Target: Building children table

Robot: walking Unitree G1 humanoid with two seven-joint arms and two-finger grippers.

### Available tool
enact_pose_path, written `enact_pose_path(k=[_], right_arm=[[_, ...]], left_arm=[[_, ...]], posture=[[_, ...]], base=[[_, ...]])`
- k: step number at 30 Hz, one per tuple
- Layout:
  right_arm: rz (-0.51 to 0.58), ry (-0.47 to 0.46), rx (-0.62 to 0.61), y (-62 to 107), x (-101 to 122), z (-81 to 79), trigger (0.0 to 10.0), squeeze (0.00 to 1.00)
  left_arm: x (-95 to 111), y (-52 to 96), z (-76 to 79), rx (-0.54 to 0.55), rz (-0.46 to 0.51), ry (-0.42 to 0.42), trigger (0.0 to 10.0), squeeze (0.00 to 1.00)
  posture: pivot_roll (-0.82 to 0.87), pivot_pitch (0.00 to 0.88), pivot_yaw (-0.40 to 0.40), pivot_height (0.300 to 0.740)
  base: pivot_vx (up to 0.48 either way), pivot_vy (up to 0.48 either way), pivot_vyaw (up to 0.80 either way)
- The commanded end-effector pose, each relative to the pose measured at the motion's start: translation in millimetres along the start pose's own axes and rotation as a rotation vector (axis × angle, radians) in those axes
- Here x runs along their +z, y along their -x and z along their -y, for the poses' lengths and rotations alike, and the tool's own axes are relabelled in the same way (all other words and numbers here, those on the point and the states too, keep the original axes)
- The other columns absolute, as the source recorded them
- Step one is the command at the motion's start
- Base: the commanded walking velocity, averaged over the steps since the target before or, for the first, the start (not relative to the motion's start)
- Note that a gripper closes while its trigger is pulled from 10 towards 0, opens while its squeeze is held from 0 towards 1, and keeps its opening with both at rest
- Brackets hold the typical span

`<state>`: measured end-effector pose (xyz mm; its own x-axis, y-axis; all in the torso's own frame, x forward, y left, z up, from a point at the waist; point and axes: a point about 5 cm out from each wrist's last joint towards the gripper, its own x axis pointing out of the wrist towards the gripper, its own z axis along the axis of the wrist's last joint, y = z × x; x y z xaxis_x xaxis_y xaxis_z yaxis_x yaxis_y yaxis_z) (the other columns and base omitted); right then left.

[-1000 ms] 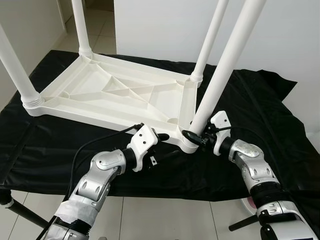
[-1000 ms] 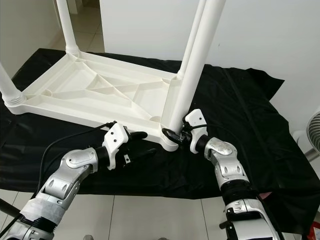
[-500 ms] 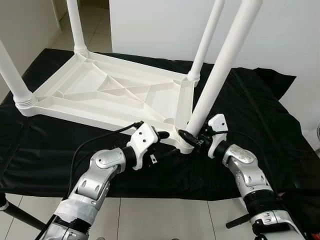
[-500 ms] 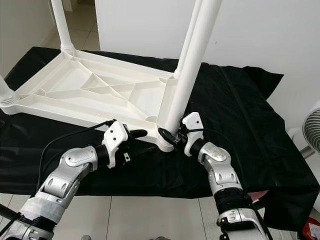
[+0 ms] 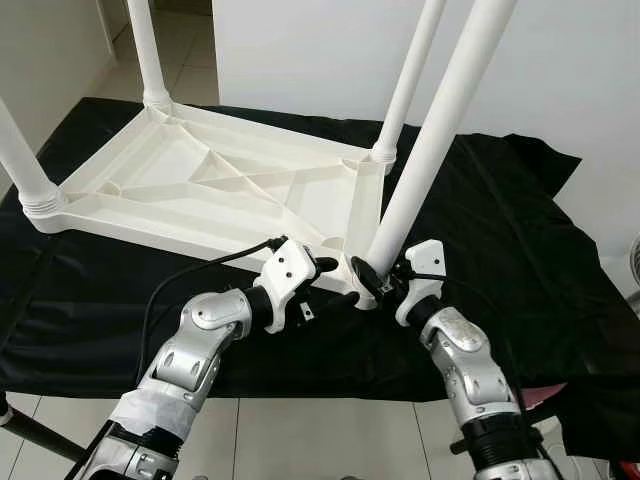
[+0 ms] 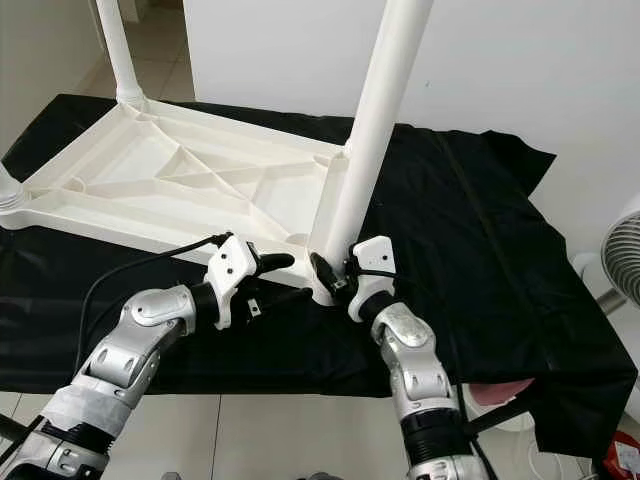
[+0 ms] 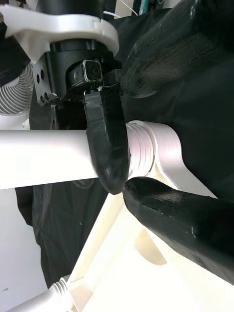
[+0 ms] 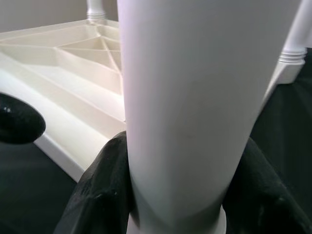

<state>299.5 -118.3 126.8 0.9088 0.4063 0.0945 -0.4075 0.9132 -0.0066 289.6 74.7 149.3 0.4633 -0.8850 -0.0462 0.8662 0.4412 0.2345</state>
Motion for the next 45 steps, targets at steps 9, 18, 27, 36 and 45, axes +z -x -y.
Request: enact_pose_path(k=[9,18,27,36,45], right_arm=[[-0.052,-0.059,-0.243,-2.9,-8,-21.4,0.0,0.00],[-0.026,-0.065,-0.184,-5.1,-3,-18.8,10.0,1.00],[0.004,-0.087,-0.062,-0.8,5,4.4,10.0,0.00],[-0.096,0.063,0.250,4.6,0,32.9,10.0,0.00],[-0.136,0.119,0.399,-3.0,-2,43.1,8.0,0.00]], left_arm=[[-1,-8.3,-8.8,0.026,-0.002,0.000,10.0,0.00],[0,-8.5,-11.2,0.030,0.006,-0.006,10.0,0.00],[2,-8.2,-6.4,0.012,0.022,-0.002,10.0,0.00],[3,-5.6,17.4,-0.057,0.042,0.019,10.0,0.00],[3,-3.4,28.5,-0.090,0.048,0.022,10.0,0.00]], posture=[[-0.01,0.026,-0.077,0.740],[-0.01,0.016,-0.075,0.740],[-0.02,0.000,-0.076,0.740],[-0.02,0.000,-0.068,0.740],[-0.01,0.000,-0.076,0.740]], base=[[0.000,0.000,0.00],[0.000,0.000,0.00],[0.000,0.000,0.00],[0.000,0.000,0.00],[0.000,0.000,0.00]])
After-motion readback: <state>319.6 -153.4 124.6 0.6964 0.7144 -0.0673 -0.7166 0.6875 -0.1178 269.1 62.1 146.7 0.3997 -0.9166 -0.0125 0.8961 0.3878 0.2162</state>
